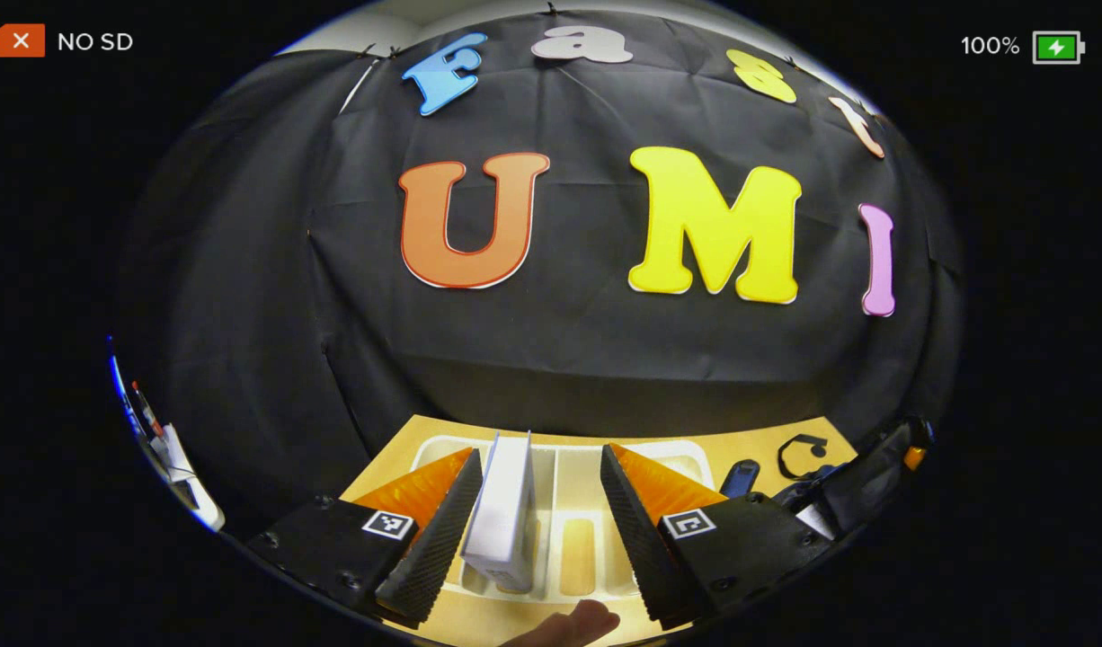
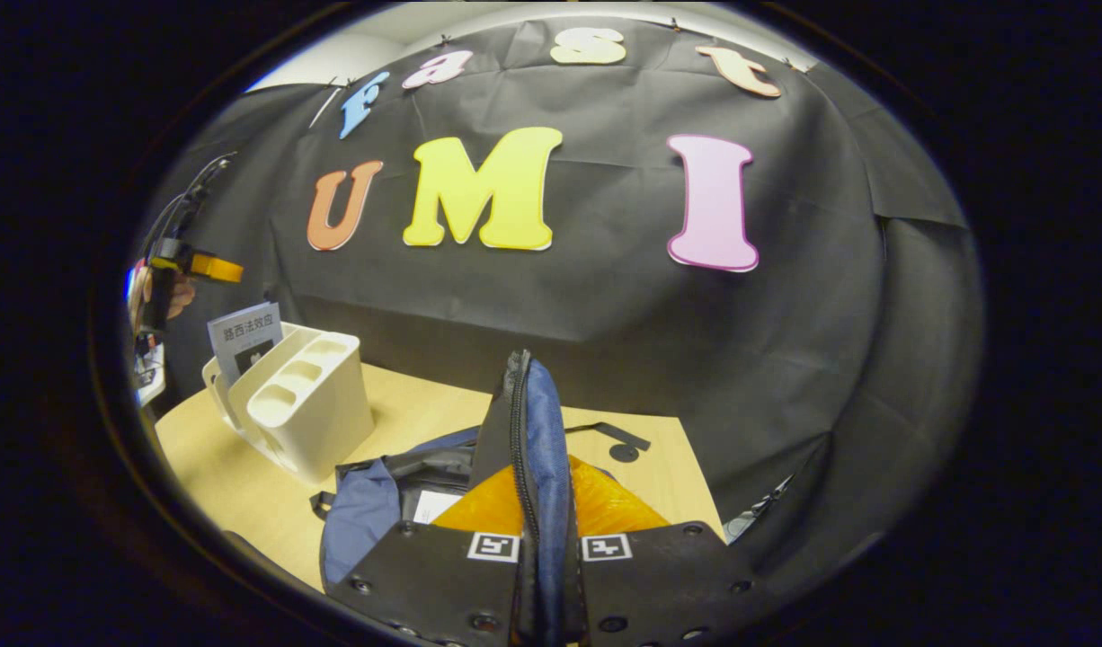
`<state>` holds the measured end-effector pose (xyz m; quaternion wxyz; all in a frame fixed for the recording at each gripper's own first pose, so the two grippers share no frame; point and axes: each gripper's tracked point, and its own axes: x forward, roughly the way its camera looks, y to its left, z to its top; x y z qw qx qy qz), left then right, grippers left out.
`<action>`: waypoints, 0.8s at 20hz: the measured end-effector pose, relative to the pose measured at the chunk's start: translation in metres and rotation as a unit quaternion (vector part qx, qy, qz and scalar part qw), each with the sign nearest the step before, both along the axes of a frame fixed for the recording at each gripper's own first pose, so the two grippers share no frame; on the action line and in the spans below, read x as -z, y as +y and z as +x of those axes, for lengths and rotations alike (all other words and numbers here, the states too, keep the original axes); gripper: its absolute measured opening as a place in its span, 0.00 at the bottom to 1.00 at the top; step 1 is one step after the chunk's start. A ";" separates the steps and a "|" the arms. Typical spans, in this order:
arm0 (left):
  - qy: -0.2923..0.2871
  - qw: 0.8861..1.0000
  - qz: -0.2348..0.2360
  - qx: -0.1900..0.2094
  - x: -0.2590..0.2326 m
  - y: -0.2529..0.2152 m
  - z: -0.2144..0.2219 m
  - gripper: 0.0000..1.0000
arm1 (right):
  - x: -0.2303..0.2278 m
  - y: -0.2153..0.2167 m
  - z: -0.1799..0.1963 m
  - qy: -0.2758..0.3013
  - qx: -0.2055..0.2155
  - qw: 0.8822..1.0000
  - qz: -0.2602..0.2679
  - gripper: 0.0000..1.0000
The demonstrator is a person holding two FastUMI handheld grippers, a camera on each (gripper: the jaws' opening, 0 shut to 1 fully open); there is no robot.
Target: Open the schoolbag, grab two books from the bookshelf and put them into the schoolbag.
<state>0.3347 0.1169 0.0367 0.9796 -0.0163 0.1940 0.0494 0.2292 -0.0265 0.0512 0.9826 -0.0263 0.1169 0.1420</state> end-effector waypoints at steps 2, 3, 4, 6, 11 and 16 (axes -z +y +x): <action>0.042 0.999 0.019 -0.006 0.015 0.011 0.013 0.84 | 0.003 0.001 -0.002 -0.006 -0.001 1.000 -0.009 0.11; 0.065 0.998 0.023 -0.006 0.026 0.015 0.017 0.85 | 0.007 0.002 -0.002 -0.004 -0.002 1.000 -0.011 0.11; 0.085 0.996 0.029 -0.003 0.033 0.020 0.022 0.94 | 0.011 0.002 -0.001 0.004 -0.001 1.000 -0.017 0.09; 0.142 0.990 0.022 0.008 0.050 0.020 0.022 0.84 | 0.016 0.000 0.000 0.017 0.003 1.000 -0.020 0.11; 0.218 0.975 0.052 0.000 0.076 0.028 0.032 0.81 | 0.019 0.007 -0.002 0.023 -0.003 0.999 -0.024 0.11; 0.278 0.960 0.046 -0.012 0.111 0.030 0.024 0.75 | 0.026 0.013 -0.004 0.030 -0.010 0.999 -0.032 0.11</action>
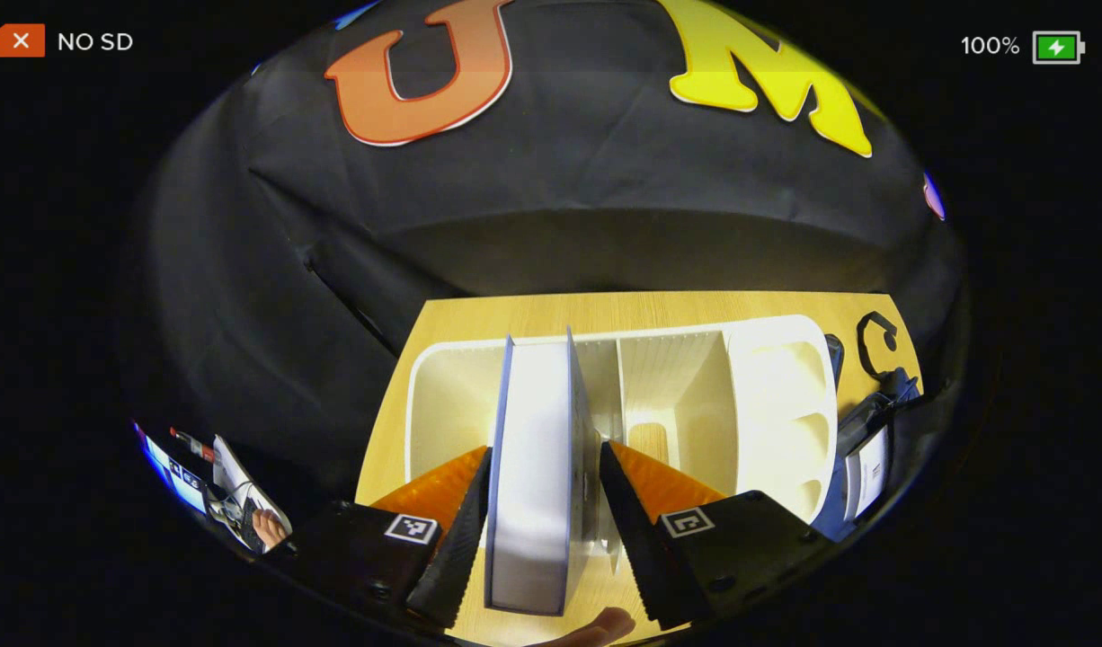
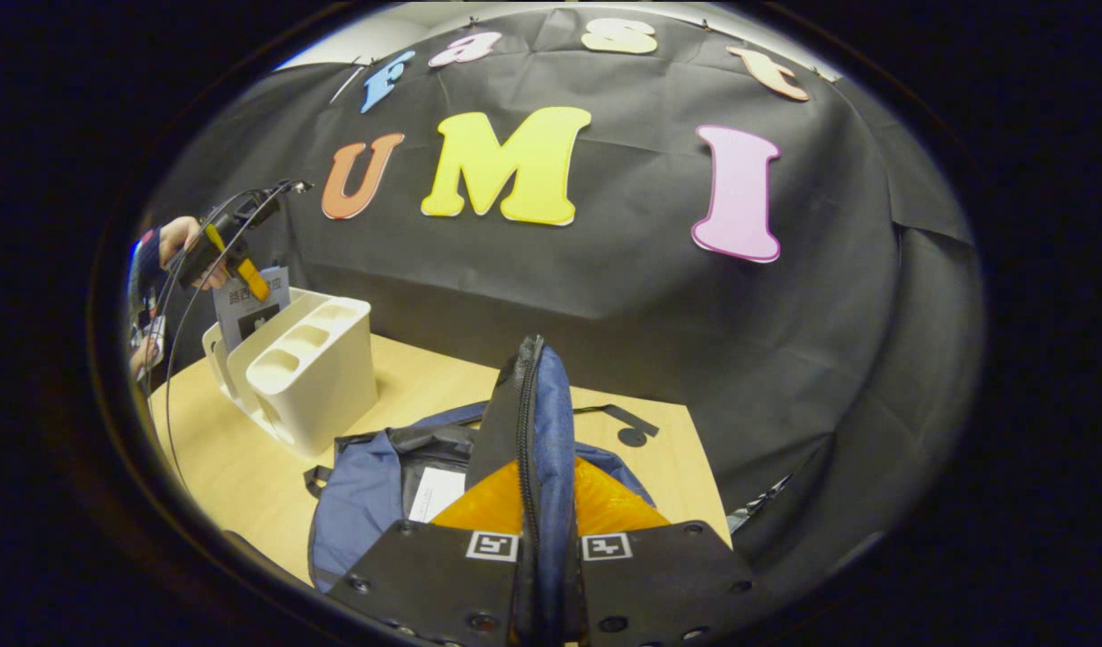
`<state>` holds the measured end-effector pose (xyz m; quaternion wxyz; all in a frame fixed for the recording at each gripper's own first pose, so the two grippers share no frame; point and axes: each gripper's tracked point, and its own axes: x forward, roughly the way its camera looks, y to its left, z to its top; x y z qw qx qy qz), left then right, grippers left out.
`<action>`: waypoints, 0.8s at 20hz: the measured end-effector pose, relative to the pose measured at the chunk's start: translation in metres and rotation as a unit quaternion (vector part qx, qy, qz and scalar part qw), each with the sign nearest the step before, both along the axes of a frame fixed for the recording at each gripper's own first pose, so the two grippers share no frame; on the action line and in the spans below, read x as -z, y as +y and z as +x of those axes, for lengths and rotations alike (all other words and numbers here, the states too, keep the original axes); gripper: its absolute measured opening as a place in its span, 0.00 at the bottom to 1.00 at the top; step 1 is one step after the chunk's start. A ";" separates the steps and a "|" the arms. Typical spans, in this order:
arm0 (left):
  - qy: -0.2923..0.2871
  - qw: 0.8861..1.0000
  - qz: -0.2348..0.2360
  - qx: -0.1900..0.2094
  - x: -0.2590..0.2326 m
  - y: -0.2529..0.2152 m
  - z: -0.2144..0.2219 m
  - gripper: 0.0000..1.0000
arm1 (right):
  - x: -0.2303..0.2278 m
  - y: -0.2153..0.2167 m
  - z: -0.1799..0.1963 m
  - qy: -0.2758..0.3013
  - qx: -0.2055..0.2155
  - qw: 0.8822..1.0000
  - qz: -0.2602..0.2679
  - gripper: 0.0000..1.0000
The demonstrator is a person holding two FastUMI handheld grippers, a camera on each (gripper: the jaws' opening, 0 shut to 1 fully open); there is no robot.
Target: Open the schoolbag, grab two books from the bookshelf and put them into the schoolbag.
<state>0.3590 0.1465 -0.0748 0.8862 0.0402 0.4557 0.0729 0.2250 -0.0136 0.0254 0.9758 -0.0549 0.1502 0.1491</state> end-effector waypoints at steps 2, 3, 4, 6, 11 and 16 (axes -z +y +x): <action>0.000 1.000 0.005 0.004 0.002 0.007 0.003 0.71 | 0.002 0.001 0.000 0.007 -0.003 1.000 0.007 0.11; 0.003 1.000 0.003 0.010 0.000 0.005 0.001 0.64 | 0.002 -0.001 0.000 0.009 -0.003 1.000 0.011 0.11; 0.004 1.000 -0.002 0.012 0.002 0.005 0.004 0.61 | 0.002 -0.002 0.000 0.011 -0.003 1.000 0.014 0.11; 0.011 1.000 -0.022 0.015 0.002 -0.004 -0.001 0.59 | 0.003 -0.004 0.001 0.014 -0.001 1.000 0.019 0.11; 0.027 0.999 -0.046 0.011 -0.005 -0.019 -0.034 0.45 | 0.003 -0.008 0.002 0.015 0.003 1.000 0.018 0.11; 0.009 0.997 -0.079 -0.022 -0.018 -0.016 -0.071 0.44 | 0.007 -0.003 0.003 0.013 0.000 1.000 0.013 0.11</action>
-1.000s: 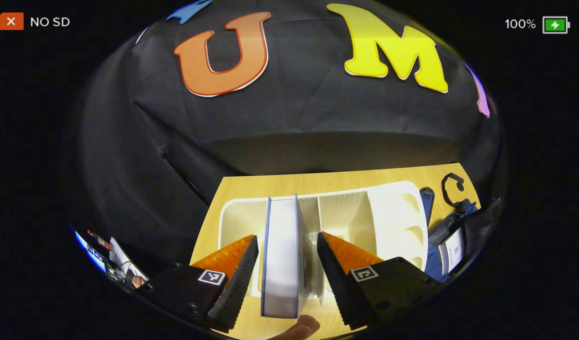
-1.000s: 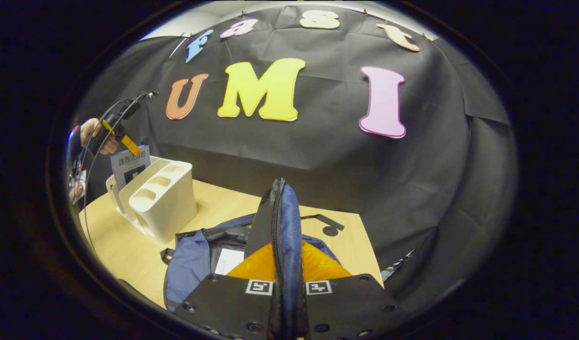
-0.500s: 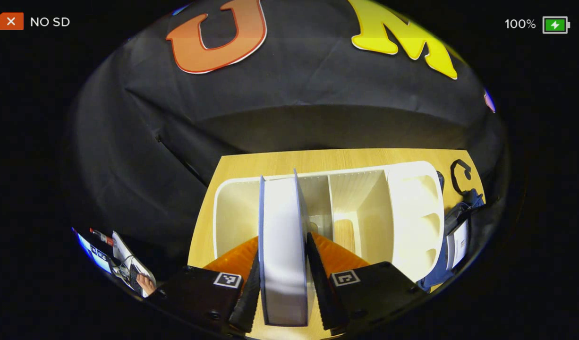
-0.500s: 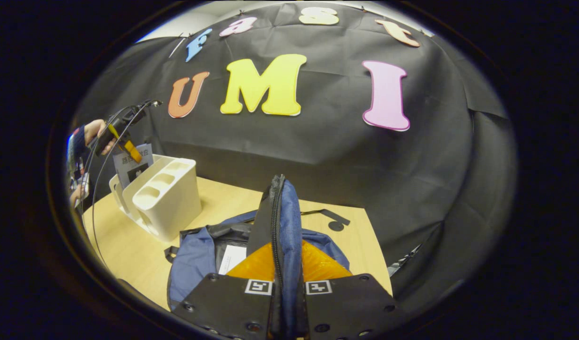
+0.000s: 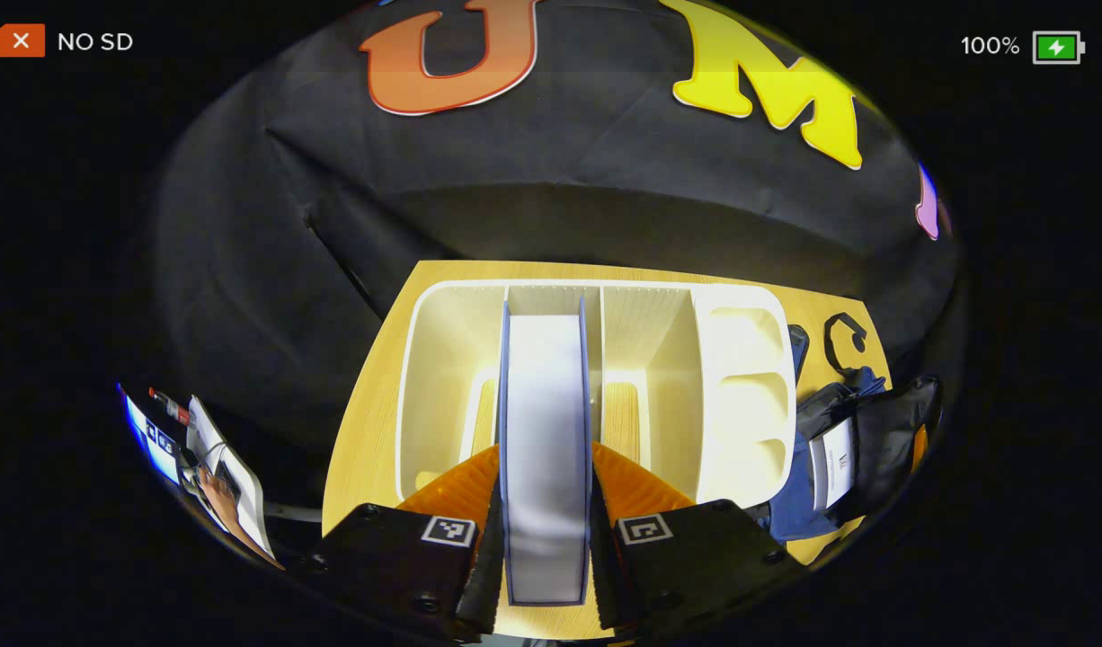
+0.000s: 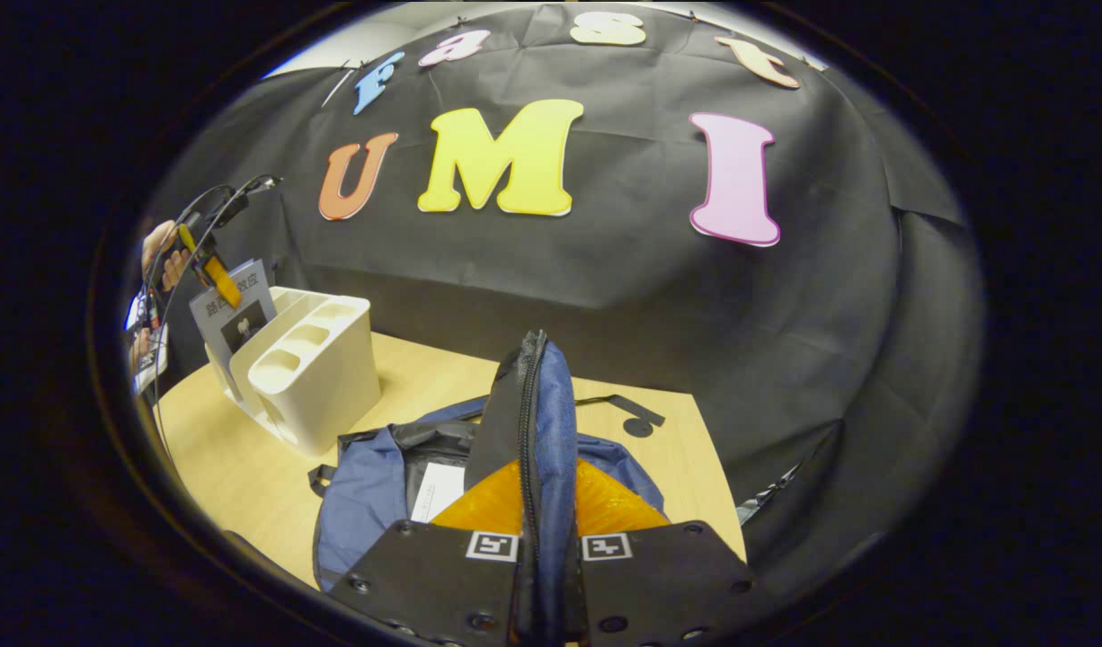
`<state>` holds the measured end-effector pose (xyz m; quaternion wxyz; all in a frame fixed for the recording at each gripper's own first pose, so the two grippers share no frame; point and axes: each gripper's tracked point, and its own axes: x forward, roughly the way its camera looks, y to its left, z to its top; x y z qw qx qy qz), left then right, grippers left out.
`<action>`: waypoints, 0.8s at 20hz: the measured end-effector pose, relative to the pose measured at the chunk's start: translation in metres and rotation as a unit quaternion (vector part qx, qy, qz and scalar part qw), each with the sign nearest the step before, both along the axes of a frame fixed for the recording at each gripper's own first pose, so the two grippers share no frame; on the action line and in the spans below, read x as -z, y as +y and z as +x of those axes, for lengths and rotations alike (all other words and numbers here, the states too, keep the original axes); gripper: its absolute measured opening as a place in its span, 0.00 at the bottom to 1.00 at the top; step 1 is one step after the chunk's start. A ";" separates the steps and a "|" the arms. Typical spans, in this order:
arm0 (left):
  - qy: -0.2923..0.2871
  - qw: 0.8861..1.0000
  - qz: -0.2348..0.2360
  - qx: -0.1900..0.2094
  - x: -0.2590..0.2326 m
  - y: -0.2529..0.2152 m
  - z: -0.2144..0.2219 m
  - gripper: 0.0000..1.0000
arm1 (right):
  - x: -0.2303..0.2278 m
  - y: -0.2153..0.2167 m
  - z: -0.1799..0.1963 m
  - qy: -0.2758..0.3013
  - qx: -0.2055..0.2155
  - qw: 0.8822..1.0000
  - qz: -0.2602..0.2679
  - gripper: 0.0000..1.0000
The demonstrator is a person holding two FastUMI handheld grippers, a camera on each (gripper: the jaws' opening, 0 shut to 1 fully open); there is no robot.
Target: Open the schoolbag, grab two books from the bookshelf and put them into the schoolbag.
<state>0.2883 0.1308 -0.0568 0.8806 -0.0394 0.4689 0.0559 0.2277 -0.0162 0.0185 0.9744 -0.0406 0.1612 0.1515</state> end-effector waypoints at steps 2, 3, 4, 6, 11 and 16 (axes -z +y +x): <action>-0.002 0.999 -0.034 -0.018 -0.007 -0.004 -0.019 0.43 | -0.001 0.002 0.001 -0.001 -0.002 1.000 0.000 0.11; -0.008 0.998 -0.051 -0.025 -0.012 -0.006 -0.028 0.43 | 0.000 0.003 -0.001 -0.002 -0.002 1.000 -0.001 0.11; -0.014 0.998 -0.059 -0.028 -0.016 -0.004 -0.039 0.43 | 0.000 0.003 -0.001 -0.004 -0.002 1.000 -0.003 0.11; -0.017 0.996 -0.078 -0.033 -0.022 -0.004 -0.069 0.47 | 0.002 0.002 0.000 -0.002 0.000 1.000 0.000 0.11; -0.005 0.990 -0.126 -0.067 -0.006 -0.007 -0.138 0.43 | 0.007 0.003 0.002 0.001 0.003 1.000 0.010 0.11; -0.010 0.979 -0.189 -0.075 0.011 -0.033 -0.182 0.43 | 0.008 0.003 0.005 0.003 0.006 1.000 -0.019 0.11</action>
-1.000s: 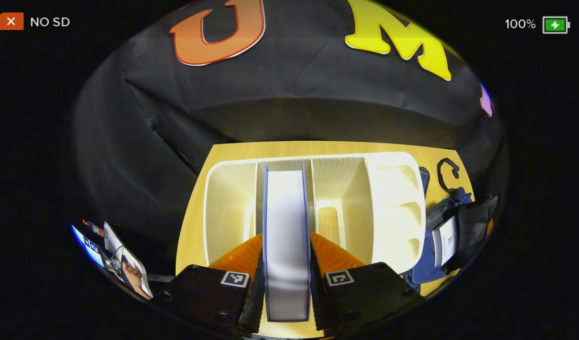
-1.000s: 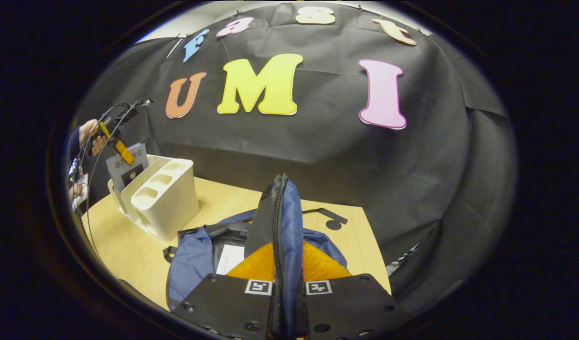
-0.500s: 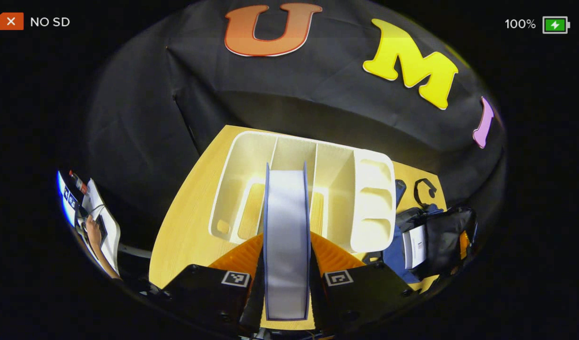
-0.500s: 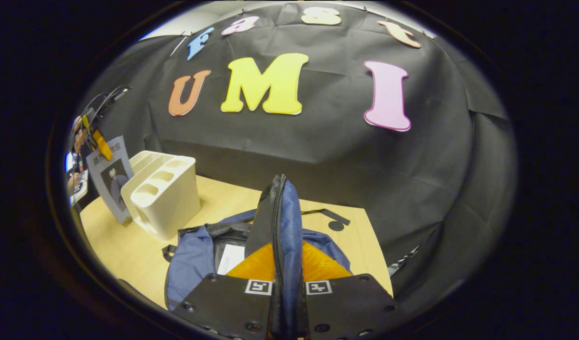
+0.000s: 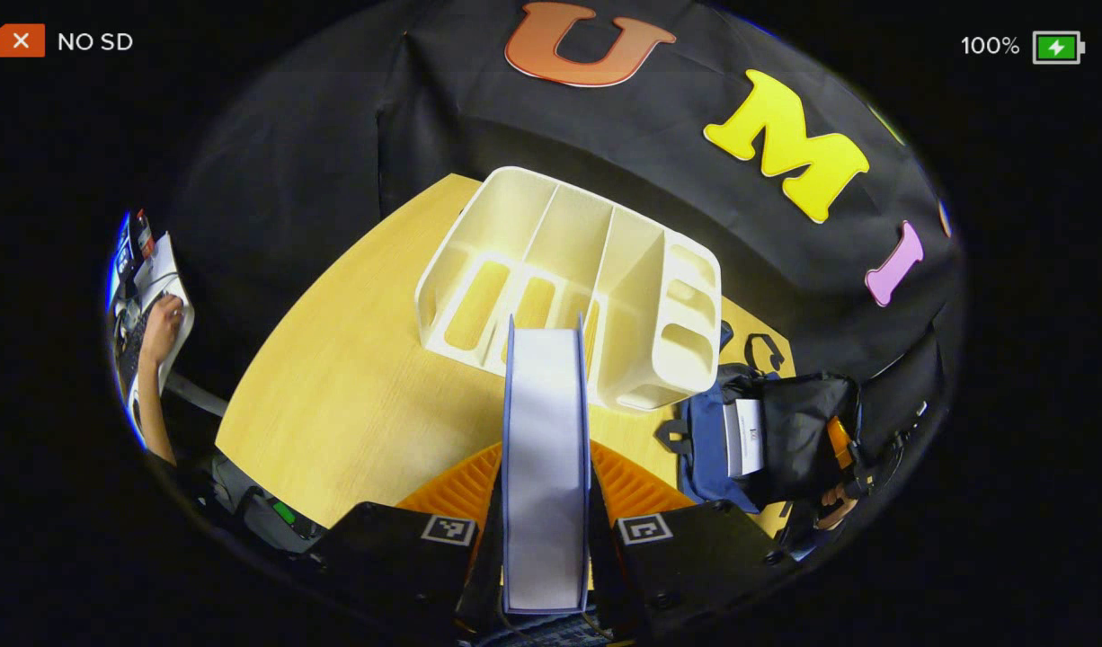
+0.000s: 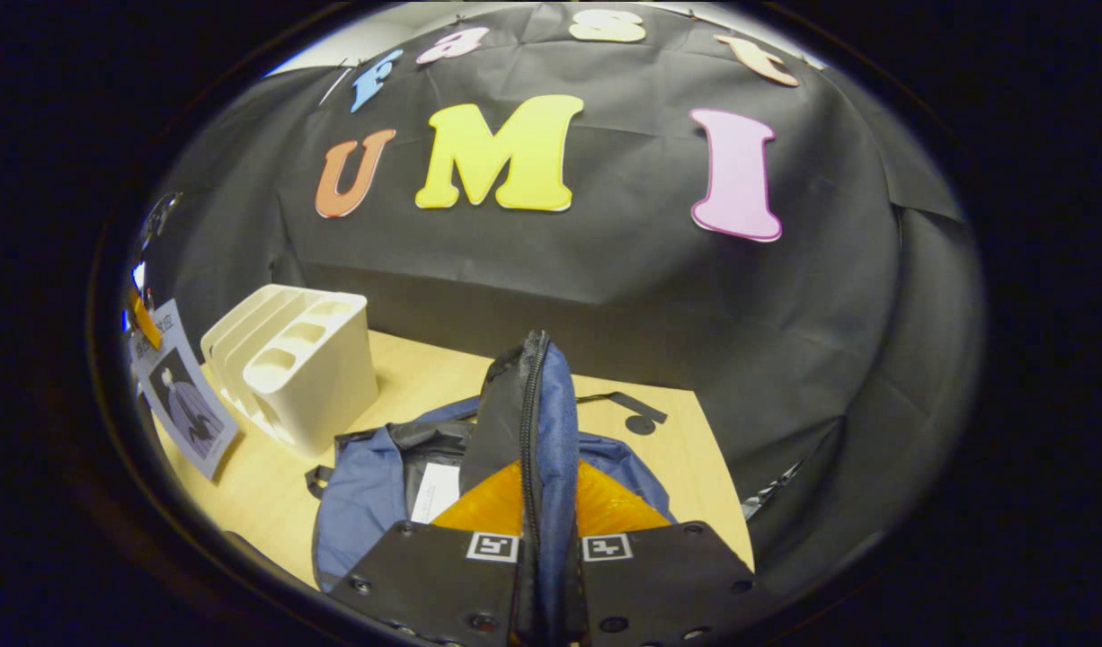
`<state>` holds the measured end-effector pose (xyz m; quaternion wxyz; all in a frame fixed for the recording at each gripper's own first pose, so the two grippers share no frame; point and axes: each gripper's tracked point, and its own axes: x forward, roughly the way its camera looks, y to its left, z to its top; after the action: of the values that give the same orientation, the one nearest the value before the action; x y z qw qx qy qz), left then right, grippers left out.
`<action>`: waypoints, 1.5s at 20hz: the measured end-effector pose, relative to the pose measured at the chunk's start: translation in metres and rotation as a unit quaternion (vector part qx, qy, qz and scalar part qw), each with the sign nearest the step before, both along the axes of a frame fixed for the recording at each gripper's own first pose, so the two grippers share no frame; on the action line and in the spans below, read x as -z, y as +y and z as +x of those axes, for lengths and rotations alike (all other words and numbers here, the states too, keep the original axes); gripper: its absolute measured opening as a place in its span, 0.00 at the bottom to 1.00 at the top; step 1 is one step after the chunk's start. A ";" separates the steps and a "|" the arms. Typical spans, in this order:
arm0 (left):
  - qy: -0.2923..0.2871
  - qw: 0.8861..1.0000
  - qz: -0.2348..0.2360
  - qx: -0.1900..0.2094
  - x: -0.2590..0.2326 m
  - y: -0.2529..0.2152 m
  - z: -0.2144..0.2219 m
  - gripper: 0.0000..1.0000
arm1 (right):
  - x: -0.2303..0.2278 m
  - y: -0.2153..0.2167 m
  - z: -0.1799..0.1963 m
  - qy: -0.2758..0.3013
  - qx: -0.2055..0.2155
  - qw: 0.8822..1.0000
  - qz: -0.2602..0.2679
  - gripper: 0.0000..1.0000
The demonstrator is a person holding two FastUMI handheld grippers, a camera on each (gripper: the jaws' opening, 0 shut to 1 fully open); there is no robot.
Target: Open the schoolbag, grab two books from the bookshelf and put them into the schoolbag.
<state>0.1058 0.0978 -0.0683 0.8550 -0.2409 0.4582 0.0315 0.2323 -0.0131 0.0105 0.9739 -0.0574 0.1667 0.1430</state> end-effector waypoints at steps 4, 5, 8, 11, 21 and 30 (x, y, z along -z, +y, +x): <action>-0.015 0.999 -0.050 -0.010 -0.002 -0.017 -0.018 0.43 | -0.002 0.000 0.000 -0.002 0.002 1.000 -0.022 0.11; -0.024 0.998 -0.065 -0.010 -0.003 -0.021 -0.021 0.43 | -0.001 -0.001 -0.001 0.000 0.005 1.000 -0.021 0.10; -0.063 0.991 -0.116 -0.002 -0.015 -0.041 -0.021 0.43 | -0.002 0.000 0.000 0.002 0.008 1.000 -0.021 0.11; -0.089 0.978 -0.187 0.014 -0.017 -0.076 -0.017 0.43 | -0.003 0.003 -0.001 0.003 0.010 1.000 -0.028 0.11; -0.128 0.929 -0.345 -0.031 0.002 -0.178 0.028 0.43 | -0.033 0.015 -0.012 0.019 0.017 0.999 -0.026 0.11; -0.145 0.929 -0.339 0.020 -0.014 -0.290 0.066 0.43 | -0.061 0.030 -0.027 0.004 -0.028 0.999 0.040 0.11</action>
<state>0.1720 -0.1920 -0.0539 0.7797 -0.5095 0.3176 -0.1778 0.2052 0.0173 0.0714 0.9704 -0.0228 0.1629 0.1770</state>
